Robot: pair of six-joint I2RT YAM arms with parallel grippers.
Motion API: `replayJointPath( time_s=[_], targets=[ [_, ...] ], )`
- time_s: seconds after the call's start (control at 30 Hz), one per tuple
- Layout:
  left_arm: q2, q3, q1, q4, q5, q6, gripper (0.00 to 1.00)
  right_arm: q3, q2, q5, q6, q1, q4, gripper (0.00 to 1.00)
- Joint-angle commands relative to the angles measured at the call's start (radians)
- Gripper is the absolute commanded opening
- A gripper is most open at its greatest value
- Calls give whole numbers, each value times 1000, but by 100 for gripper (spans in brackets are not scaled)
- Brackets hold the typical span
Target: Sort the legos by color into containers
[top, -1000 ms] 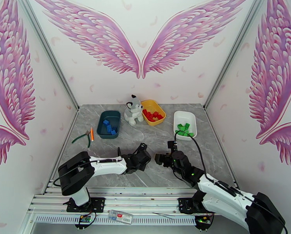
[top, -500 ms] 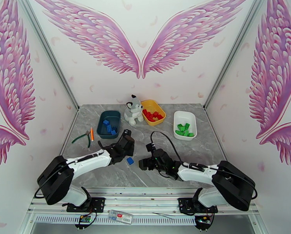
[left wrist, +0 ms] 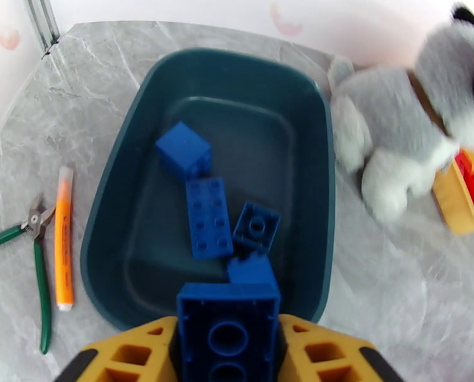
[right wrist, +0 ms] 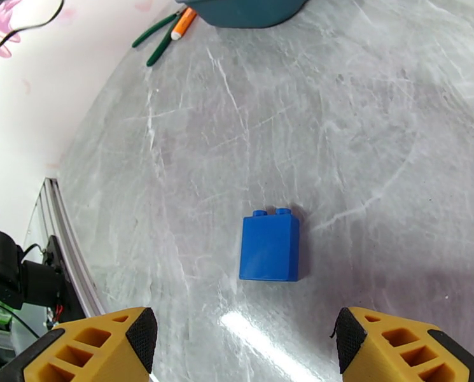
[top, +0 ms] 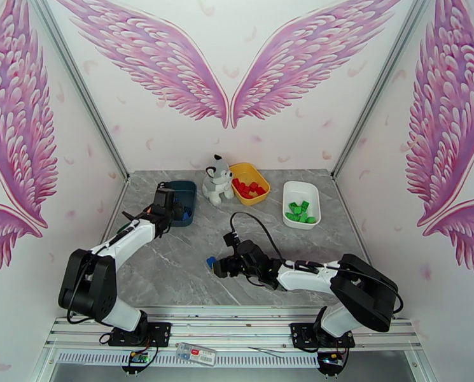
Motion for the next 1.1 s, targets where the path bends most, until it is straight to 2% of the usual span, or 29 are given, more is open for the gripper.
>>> replayJointPath(
  time_s=[0.0, 0.07, 0.27, 0.57, 0.67, 0.8, 1.07],
  targets=[
    [35, 71, -5, -14, 36, 27, 64, 16, -16, 20, -19, 7, -32, 81],
    [22, 69, -15, -16, 25, 26, 68, 11, -25, 35, -23, 7, -41, 81],
    [-74, -22, -72, -15, -15, 21, 72, 0, -42, 84, -38, 7, -73, 81],
    [-192, -217, -244, -23, -89, -30, 75, -3, -67, 224, -48, 8, -151, 77],
    [-194, -262, -321, -39, -113, -57, 77, -16, -98, 293, -49, 6, -182, 79],
    [-193, -326, -405, -33, -132, -120, 78, -52, -164, 364, -44, -3, -206, 86],
    [-62, -314, -593, -36, -221, -227, 80, -121, -293, 403, -48, -23, -215, 90]
  ],
)
